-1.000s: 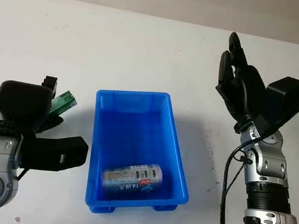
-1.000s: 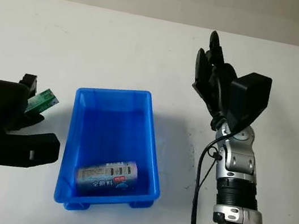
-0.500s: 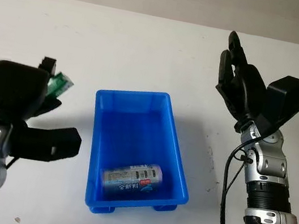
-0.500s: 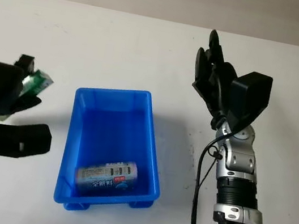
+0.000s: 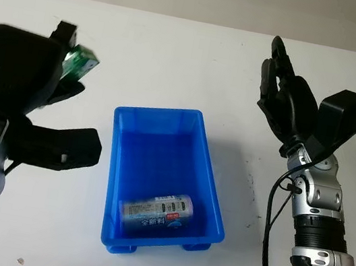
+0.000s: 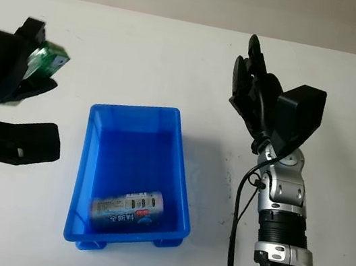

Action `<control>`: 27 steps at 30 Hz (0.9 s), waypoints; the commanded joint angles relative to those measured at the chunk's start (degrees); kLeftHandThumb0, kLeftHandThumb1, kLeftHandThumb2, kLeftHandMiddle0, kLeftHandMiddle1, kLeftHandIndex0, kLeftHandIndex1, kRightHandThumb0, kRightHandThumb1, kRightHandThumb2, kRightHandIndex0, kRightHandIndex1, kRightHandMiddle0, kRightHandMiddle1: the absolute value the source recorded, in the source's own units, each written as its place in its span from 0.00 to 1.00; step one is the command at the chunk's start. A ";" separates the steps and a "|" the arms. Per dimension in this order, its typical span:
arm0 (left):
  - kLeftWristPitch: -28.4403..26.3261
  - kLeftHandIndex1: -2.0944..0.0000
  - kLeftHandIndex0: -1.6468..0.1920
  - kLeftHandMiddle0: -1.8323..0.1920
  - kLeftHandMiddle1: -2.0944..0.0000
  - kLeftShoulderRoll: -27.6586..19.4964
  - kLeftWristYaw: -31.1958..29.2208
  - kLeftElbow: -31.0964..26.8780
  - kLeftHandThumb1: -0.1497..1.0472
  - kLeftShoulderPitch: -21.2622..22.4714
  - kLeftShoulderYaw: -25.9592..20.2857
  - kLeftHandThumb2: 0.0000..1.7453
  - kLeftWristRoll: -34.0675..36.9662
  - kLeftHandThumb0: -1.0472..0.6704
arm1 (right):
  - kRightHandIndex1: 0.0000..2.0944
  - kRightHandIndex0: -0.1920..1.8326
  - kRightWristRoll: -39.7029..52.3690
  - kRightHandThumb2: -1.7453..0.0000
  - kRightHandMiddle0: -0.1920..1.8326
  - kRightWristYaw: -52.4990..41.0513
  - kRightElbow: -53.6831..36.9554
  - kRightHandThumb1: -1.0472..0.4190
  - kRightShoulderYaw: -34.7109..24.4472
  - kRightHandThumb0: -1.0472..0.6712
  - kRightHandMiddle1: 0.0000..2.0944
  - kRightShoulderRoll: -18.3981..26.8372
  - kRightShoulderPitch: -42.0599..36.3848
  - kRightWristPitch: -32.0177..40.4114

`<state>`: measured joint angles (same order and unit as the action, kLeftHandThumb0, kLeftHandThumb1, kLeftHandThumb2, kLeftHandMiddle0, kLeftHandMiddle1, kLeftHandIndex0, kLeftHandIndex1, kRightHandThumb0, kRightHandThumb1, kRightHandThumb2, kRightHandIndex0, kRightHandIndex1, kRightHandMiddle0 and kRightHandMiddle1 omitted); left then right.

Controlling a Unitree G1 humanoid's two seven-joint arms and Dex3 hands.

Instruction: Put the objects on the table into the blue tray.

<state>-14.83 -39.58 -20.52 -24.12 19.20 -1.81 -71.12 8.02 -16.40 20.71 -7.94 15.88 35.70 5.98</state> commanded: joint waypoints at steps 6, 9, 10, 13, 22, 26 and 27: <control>4.12 0.00 0.65 0.39 0.00 1.15 -3.75 -3.76 1.00 8.32 1.82 0.20 6.02 0.37 | 0.00 0.00 0.36 0.60 0.00 0.83 -0.21 0.00 -0.23 0.20 0.00 -0.30 0.66 0.68; 5.61 0.00 0.63 0.38 0.00 2.72 -5.92 -5.90 1.00 10.87 3.15 0.20 9.89 0.37 | 0.00 0.00 0.31 0.61 0.00 1.31 -0.33 0.00 -0.18 0.20 0.00 -0.53 0.62 0.84; 7.46 0.00 0.62 0.38 0.00 2.86 -5.15 -6.03 1.00 11.17 3.67 0.19 11.49 0.37 | 0.00 0.00 0.26 0.61 0.00 1.39 -0.36 0.00 -0.12 0.20 0.00 -0.52 0.61 0.88; 13.16 0.00 0.61 0.37 0.00 3.36 -1.92 -5.80 1.00 11.20 5.46 0.16 14.70 0.40 | 0.00 0.00 0.21 0.62 0.00 1.43 -0.09 0.00 -0.11 0.20 0.00 -0.43 0.66 0.76; 18.20 0.00 0.52 0.38 0.00 5.41 -6.21 -8.57 1.00 10.29 9.75 0.18 18.17 0.40 | 0.00 0.00 0.23 0.62 0.00 1.78 -1.48 0.00 0.03 0.20 0.00 -0.53 0.01 1.62; 14.37 0.00 0.53 0.34 0.00 7.23 -15.47 -11.68 1.00 10.43 11.39 0.23 20.60 0.40 | 0.00 0.00 -0.15 0.61 0.00 1.51 -1.66 0.00 0.54 0.20 0.00 -0.40 -0.10 1.55; 13.29 0.00 0.53 0.34 0.00 7.57 -17.71 -12.32 1.00 10.68 11.64 0.24 20.90 0.41 | 0.00 0.00 -0.22 0.61 0.00 1.42 -1.59 0.00 0.65 0.20 0.00 -0.36 -0.10 1.40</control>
<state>-0.55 -32.51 -36.57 -34.78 29.46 9.46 -50.76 7.84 -14.85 20.14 -7.36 15.50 35.83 7.52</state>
